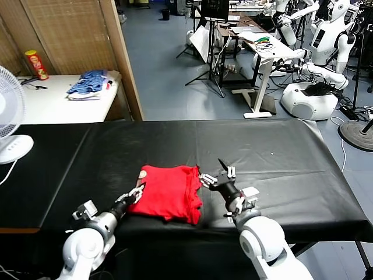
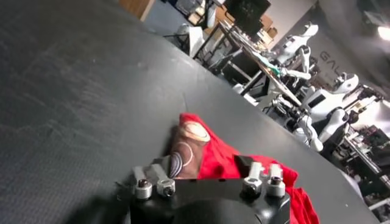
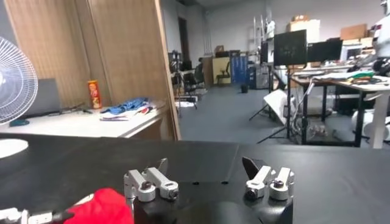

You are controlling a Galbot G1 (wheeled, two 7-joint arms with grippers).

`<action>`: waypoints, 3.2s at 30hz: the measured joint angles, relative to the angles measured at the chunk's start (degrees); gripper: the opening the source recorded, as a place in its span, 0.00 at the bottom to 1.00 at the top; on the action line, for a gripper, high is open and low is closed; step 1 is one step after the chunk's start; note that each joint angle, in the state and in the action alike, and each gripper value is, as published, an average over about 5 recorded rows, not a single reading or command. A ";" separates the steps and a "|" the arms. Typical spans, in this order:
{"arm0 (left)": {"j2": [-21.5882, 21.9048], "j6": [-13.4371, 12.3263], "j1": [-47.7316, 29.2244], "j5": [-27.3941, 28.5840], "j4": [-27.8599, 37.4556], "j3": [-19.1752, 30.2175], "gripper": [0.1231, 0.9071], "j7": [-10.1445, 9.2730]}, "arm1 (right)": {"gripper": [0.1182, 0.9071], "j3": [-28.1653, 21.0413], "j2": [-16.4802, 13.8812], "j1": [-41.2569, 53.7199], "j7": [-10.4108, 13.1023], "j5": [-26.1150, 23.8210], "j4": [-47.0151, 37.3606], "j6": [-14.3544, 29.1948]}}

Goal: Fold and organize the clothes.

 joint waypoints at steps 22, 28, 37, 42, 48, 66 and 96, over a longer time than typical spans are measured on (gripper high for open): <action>11.32 -6.70 1.20 34.90 -3.67 -5.76 0.03 -1.32 | 0.86 4.63 0.87 -4.38 1.53 -6.73 0.21 -0.13; 18.26 -7.14 3.53 42.01 -5.95 -9.68 0.03 -1.36 | 0.86 4.24 1.29 -4.59 1.54 -6.97 0.08 -0.20; 16.33 -3.54 5.22 37.77 -13.95 -4.92 0.03 -4.82 | 0.86 4.43 1.55 -6.02 1.12 -7.95 0.08 -0.29; 10.98 -1.32 3.75 32.00 -16.95 3.55 0.03 -7.32 | 0.86 5.45 1.36 -6.82 0.89 -7.90 0.25 -0.45; 3.20 -0.22 1.44 32.12 -16.35 13.11 0.03 -7.26 | 0.86 6.48 1.00 -7.67 0.27 -7.72 0.61 -1.13; -0.24 -2.71 1.99 36.39 -16.15 18.29 0.84 6.98 | 0.86 0.94 0.36 -2.85 -0.80 9.17 -2.42 -11.32; 2.81 -10.14 10.21 37.39 -17.32 8.58 0.86 0.93 | 0.31 -9.62 2.56 16.28 -12.96 -20.17 -28.95 15.70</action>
